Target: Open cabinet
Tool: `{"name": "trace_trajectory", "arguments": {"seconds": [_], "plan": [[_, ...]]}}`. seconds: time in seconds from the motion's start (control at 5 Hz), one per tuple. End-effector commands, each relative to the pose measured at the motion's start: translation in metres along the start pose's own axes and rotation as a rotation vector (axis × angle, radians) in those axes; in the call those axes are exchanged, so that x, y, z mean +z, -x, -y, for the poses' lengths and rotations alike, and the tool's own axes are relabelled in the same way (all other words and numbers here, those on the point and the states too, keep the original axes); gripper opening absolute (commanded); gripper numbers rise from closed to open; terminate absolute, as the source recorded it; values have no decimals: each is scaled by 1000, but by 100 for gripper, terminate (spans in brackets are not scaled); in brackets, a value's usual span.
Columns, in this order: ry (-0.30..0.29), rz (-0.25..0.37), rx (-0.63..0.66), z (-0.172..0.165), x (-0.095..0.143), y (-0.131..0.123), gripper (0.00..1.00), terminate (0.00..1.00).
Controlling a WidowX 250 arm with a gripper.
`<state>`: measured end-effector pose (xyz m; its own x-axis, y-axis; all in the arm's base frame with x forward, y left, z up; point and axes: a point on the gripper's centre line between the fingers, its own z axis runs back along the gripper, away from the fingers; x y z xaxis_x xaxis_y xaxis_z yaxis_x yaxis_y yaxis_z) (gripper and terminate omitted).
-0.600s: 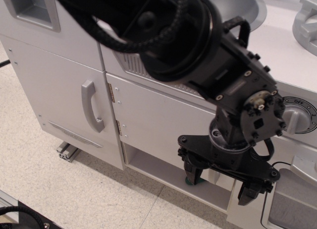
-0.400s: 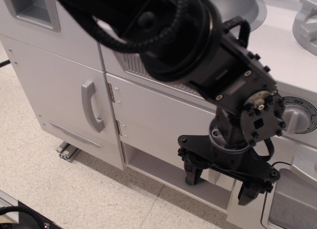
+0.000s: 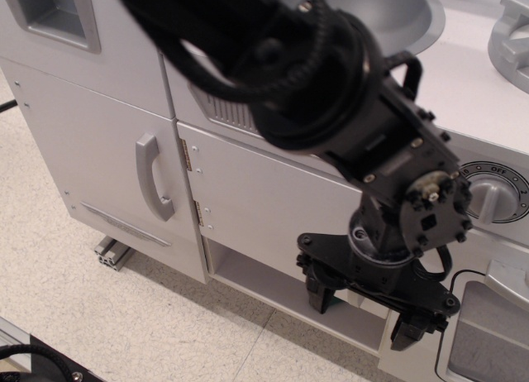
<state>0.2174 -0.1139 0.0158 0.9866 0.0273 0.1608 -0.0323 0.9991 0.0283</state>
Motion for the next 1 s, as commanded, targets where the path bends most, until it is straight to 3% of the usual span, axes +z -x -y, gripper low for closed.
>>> {"name": "trace_trajectory", "arguments": {"seconds": [0.0, 0.2, 0.4, 0.6, 0.8], "plan": [[31, 73, -3, -17, -27, -36, 100, 0], [30, 123, -9, -21, -45, -45, 100, 0], [102, 149, -20, -17, -56, -56, 100, 0], [101, 208, -24, -10, -61, -65, 100, 0], [92, 222, -3, -9, -63, -78, 100, 0]]}}
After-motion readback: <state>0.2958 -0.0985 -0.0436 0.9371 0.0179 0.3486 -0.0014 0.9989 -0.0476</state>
